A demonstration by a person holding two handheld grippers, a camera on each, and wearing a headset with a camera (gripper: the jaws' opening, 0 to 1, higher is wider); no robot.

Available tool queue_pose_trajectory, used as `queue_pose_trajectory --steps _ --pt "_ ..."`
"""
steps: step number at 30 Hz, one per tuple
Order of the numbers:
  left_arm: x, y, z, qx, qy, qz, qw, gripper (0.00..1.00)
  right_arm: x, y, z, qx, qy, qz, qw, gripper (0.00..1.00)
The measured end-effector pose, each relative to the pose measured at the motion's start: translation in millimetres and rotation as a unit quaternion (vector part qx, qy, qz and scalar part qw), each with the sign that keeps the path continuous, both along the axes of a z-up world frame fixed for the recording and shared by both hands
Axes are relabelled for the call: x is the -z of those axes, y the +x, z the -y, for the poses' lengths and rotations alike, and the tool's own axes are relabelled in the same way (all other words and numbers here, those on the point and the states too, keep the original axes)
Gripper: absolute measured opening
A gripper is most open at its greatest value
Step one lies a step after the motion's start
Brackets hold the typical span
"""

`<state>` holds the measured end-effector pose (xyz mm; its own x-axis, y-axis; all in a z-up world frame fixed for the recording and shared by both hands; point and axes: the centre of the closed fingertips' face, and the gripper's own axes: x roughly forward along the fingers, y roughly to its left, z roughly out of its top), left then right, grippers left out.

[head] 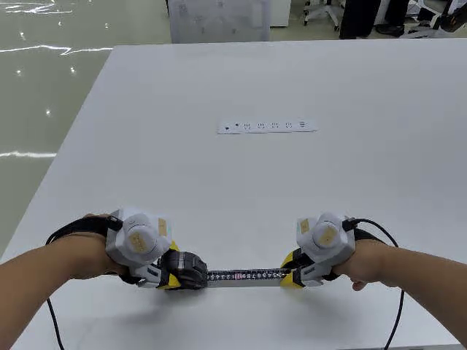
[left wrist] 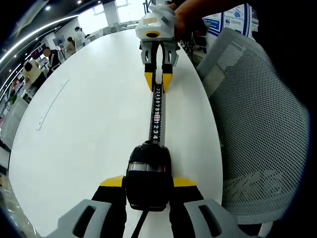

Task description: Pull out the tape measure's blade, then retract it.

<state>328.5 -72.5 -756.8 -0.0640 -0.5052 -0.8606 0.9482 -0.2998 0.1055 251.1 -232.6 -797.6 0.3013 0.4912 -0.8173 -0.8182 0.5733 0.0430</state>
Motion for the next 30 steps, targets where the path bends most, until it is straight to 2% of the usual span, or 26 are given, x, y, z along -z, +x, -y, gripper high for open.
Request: queue_pose_trajectory --steps 30 --pt "0.5 0.1 0.8 -0.005 0.000 0.000 1.0000 0.29 -0.1 -6.2 17.7 0.008 -0.002 -0.006 0.9999 0.13"
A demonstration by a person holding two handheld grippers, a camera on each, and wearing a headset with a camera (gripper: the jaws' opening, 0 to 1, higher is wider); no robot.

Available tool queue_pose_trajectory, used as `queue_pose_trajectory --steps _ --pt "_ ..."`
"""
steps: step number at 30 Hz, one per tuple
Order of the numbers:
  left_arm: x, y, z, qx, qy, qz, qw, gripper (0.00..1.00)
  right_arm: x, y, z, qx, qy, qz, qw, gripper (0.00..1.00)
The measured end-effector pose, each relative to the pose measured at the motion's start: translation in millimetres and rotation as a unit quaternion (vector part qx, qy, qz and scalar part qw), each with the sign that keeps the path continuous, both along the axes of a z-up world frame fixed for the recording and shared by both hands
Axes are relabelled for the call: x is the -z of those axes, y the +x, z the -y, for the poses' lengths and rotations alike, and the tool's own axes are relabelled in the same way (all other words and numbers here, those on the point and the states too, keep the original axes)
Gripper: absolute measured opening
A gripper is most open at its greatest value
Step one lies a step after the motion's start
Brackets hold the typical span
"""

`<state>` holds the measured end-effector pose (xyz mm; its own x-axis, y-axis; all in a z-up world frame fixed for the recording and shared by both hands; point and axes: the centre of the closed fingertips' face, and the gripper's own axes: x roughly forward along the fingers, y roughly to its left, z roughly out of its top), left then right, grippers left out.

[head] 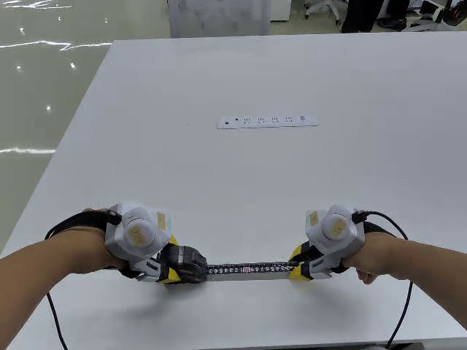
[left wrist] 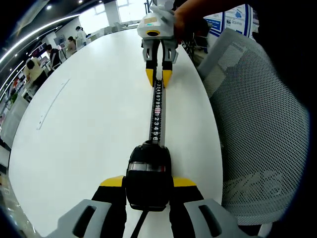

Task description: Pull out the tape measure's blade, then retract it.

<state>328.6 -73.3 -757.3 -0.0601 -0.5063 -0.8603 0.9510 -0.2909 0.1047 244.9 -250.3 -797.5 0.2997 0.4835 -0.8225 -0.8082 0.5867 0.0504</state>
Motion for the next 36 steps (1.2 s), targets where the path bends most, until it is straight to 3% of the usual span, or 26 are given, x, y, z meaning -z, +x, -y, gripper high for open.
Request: queue_pose_trajectory --steps 36 --pt "0.4 0.5 0.1 -0.001 -0.002 -0.002 1.0000 0.30 -0.1 -8.7 20.1 0.012 -0.007 -0.006 0.9999 0.13"
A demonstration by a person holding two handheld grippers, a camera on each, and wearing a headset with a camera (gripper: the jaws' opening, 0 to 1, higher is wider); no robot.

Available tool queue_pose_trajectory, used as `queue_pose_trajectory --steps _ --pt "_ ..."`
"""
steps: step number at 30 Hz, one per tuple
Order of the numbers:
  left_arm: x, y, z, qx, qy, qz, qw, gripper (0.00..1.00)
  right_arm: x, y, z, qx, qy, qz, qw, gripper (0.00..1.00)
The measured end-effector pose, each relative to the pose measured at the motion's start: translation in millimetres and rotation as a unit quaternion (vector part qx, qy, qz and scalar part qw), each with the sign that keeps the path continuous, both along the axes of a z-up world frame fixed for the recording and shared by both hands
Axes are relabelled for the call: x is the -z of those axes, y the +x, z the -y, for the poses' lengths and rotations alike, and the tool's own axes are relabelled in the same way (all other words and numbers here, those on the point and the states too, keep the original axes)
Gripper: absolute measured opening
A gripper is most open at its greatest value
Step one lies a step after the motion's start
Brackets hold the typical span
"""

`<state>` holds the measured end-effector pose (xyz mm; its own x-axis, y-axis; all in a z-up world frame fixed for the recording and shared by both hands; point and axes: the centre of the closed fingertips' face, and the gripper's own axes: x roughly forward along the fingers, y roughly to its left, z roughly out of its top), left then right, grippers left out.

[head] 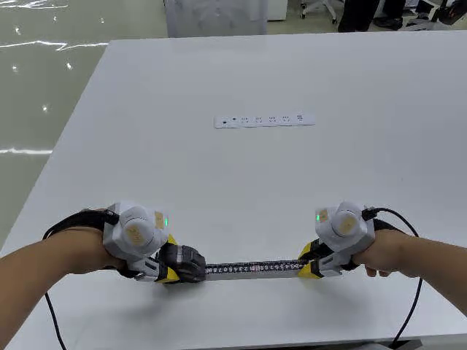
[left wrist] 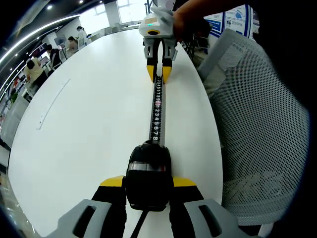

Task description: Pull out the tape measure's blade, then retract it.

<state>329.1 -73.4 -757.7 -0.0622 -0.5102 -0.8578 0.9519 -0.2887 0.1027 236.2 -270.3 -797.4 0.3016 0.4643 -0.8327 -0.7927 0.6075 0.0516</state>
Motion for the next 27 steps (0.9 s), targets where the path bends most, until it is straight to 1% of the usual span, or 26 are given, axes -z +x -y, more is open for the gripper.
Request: queue_pose_trajectory --steps 13,27 --pt "0.0 0.3 0.5 -0.001 0.003 0.001 1.0000 0.30 0.2 -3.4 8.9 0.005 -0.002 -0.003 1.0000 0.13" --pt "0.3 0.2 0.4 -0.003 0.003 -0.002 1.0000 0.30 -0.5 -7.1 16.1 0.008 -0.002 -0.006 1.0000 0.13"
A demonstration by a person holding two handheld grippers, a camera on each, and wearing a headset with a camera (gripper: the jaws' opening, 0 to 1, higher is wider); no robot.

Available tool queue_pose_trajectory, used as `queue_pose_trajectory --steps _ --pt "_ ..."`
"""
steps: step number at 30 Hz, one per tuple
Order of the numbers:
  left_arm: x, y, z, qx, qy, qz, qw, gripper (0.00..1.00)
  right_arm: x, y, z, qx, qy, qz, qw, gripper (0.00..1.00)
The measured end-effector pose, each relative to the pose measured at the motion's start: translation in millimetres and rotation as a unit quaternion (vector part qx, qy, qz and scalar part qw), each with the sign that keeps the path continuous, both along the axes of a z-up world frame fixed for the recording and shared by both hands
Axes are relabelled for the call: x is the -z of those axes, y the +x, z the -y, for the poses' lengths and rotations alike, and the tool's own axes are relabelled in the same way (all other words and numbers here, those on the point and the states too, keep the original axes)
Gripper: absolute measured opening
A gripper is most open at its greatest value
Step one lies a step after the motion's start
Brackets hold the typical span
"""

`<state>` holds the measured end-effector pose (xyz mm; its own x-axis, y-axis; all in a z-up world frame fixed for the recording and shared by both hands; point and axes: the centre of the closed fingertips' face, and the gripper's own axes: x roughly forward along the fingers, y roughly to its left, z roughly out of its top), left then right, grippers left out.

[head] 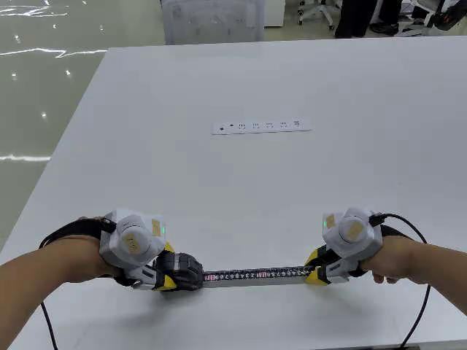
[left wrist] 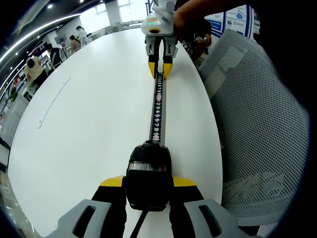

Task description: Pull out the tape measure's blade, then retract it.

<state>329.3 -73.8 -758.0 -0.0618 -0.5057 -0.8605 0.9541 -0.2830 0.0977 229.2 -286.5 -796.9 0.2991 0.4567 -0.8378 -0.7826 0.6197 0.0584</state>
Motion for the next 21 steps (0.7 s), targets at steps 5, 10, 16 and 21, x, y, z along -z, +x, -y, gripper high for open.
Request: queue_pose_trajectory --steps 5,10,16,21 --pt "0.2 -0.2 0.2 0.000 -0.001 -0.001 1.0000 0.30 0.5 -0.1 3.2 0.001 0.000 -0.001 1.0000 0.13" --pt "0.2 0.5 0.0 -0.001 -0.002 -0.002 1.0000 0.30 -0.2 -1.2 5.4 0.003 0.001 -0.001 1.0000 0.13" --pt "0.2 0.5 0.4 0.000 -0.002 -0.003 1.0000 0.30 -0.2 -3.0 9.3 0.005 0.002 -0.002 1.0000 0.13" --pt "-0.1 0.3 0.3 -0.001 -0.003 -0.003 1.0000 0.30 -0.2 -4.0 11.4 0.008 0.001 -0.003 1.0000 0.13"
